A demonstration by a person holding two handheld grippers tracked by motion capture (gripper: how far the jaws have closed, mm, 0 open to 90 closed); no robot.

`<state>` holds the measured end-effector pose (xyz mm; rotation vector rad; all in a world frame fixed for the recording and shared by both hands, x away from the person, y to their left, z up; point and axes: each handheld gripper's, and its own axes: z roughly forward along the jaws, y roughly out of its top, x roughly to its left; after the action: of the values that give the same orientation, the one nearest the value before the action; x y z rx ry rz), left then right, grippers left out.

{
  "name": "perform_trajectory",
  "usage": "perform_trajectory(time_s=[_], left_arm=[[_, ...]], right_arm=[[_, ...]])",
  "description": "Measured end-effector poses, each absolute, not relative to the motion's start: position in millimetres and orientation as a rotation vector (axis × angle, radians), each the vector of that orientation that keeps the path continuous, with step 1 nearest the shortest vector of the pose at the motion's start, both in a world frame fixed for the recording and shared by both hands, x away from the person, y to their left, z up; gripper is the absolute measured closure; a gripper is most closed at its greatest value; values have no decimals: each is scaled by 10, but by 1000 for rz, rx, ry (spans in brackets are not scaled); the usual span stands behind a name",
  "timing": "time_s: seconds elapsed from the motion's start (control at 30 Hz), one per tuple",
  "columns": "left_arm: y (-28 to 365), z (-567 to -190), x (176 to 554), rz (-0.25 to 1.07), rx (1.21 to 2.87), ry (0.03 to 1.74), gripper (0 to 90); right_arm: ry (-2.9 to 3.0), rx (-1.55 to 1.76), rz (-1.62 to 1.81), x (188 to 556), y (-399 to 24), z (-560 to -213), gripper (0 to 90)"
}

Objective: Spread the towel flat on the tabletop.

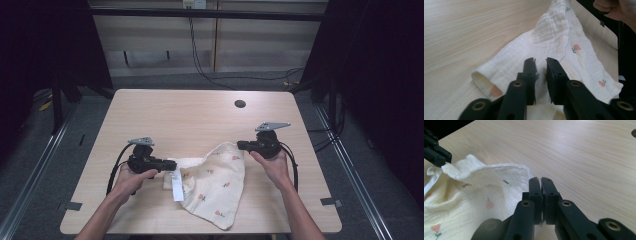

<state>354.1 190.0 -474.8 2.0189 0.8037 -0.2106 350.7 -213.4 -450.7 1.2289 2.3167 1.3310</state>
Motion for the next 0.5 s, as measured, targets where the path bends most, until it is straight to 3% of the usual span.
perform_trajectory(time_s=[0.2,0.27,0.5], left_arm=[[1898,-4772,3585,-201,2036,775,900],[1902,-4751,3594,-197,2022,775,900],[1769,-4759,3385,-215,2105,668,728]], right_arm=[[2310,1243,1328,3573,-2142,-4558,877],[2307,1248,1326,3590,-2150,-4559,877],[2317,1273,1303,3646,-2173,-4611,877]])
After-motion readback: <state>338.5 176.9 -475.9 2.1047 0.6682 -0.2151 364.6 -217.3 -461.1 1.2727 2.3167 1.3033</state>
